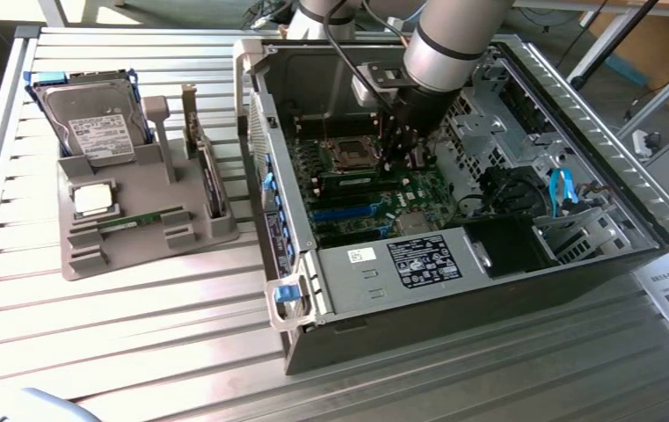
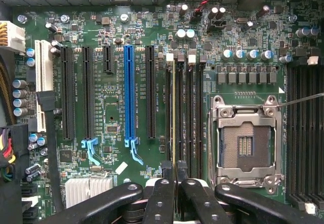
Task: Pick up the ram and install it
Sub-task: 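Insert the ram into the slot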
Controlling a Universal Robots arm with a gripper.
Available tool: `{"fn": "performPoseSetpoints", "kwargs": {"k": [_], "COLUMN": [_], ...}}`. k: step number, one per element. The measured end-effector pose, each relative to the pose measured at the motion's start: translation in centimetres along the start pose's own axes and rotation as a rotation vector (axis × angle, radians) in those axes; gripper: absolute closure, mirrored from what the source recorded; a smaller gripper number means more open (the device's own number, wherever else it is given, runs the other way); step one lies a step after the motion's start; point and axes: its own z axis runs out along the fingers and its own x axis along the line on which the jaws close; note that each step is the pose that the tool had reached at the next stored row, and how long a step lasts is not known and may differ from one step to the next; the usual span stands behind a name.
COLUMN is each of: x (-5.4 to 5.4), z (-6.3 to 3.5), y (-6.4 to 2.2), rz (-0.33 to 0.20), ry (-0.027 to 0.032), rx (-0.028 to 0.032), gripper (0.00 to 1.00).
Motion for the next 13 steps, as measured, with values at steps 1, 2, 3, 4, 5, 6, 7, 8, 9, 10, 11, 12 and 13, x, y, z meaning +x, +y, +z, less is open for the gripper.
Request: {"fn": "performPoseSetpoints", "kwargs": {"k": [1, 2, 3, 4, 5, 6, 7, 8, 9, 10, 11, 12, 13], "x": [0.00, 0.00, 0.00, 0.00, 0.00, 0.00, 0.00, 0.00, 0.00, 0.00, 0.00, 0.00, 0.00], "z": [0.00, 0.00, 0.00, 0.00, 0.00, 0.00, 0.00, 0.00, 0.02, 0.04, 0.05, 0.05, 0.05], "y": [0.00, 0.00, 0.00, 0.00, 0.00, 0.00, 0.00, 0.00, 0.00, 0.00, 0.00, 0.00, 0.00], "rz": [-0.002, -0.003, -0.005, -0.006, -0.006, -0.006, -0.006, -0.006, -0.006, -0.006, -0.006, -0.006, -0.006], "ry": [0.0000, 0.0002, 0.0002, 0.0003, 0.0003, 0.0002, 0.0002, 0.0003, 0.0002, 0.0001, 0.0002, 0.0002, 0.0002], "rx": [-0.0001, -0.0001, -0.0001, -0.0001, 0.0000, 0.0000, -0.0001, -0.0001, -0.0001, 0.0000, -0.0001, -0.0001, -0.0001], "gripper": [0.88, 0.88, 0.88, 0.88, 0.88, 0.88, 0.88, 0.88, 0.88, 0.88, 0.88, 0.88, 0.88]}}
